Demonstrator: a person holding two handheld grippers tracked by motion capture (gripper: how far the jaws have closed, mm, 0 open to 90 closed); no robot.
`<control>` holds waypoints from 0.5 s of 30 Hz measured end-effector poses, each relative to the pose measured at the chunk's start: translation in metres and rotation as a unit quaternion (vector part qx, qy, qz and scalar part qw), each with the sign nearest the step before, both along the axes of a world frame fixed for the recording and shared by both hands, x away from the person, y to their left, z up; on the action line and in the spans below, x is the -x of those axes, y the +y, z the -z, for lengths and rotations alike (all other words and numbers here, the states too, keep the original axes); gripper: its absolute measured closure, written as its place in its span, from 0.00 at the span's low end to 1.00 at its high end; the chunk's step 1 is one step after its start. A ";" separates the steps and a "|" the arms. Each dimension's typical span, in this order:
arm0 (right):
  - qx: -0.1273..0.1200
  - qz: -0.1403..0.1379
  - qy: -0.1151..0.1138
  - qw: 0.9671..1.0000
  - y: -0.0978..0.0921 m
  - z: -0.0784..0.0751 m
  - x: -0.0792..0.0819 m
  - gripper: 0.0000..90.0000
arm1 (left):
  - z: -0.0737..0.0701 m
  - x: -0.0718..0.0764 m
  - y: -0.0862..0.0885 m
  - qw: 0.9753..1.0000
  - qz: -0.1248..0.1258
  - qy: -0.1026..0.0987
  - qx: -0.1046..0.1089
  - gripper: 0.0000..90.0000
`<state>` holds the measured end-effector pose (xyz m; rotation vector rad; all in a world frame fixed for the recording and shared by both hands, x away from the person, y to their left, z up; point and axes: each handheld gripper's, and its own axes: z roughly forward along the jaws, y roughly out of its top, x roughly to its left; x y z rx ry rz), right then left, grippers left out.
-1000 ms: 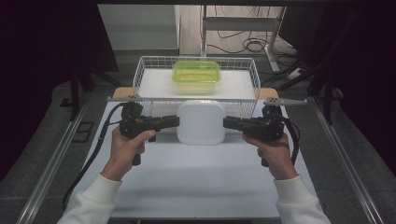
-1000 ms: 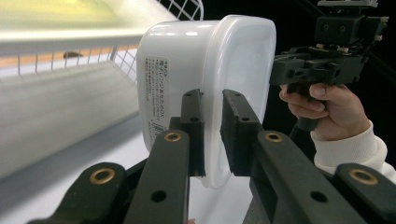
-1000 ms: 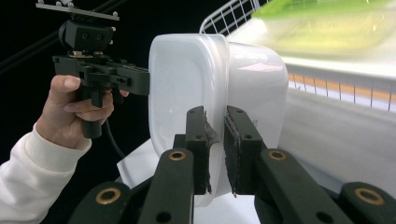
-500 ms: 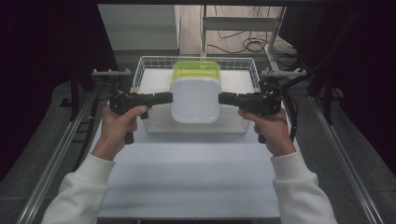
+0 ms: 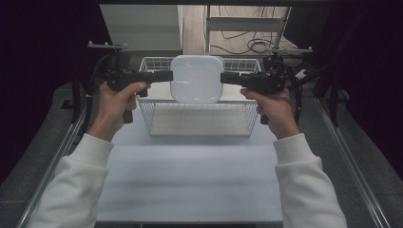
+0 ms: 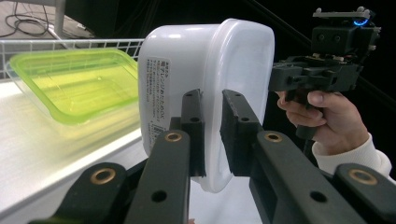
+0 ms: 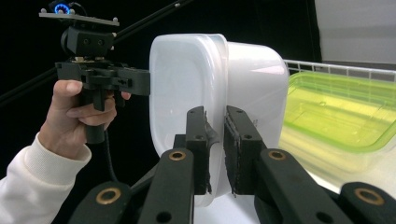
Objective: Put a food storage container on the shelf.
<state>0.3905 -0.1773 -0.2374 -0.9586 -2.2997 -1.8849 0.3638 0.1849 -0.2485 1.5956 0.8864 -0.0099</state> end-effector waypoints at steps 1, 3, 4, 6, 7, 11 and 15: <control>0.000 0.001 0.000 1.000 0.000 -0.001 -0.003 0.88 | -0.001 -0.003 0.000 1.000 0.000 0.000 0.000 0.89; -0.002 0.002 0.001 1.000 0.000 -0.003 -0.008 0.88 | -0.004 -0.009 0.001 1.000 0.002 0.001 0.001 0.89; -0.003 0.002 0.001 1.000 0.001 -0.004 -0.009 0.88 | -0.005 -0.013 0.001 1.000 0.004 0.003 0.001 0.89; -0.003 0.003 0.002 1.000 0.001 -0.006 -0.014 0.88 | -0.007 -0.020 0.002 1.000 0.007 0.007 0.002 0.89; -0.004 0.002 0.005 1.000 0.001 -0.007 -0.017 0.88 | -0.007 -0.023 0.003 1.000 0.008 0.010 0.004 0.89; -0.013 -0.002 0.023 1.000 0.000 -0.007 -0.033 0.89 | -0.007 -0.038 0.003 1.000 0.007 0.018 0.009 0.89; -0.012 0.001 0.039 0.999 0.001 -0.003 -0.049 0.89 | -0.003 -0.053 0.004 0.999 0.004 0.034 0.010 0.89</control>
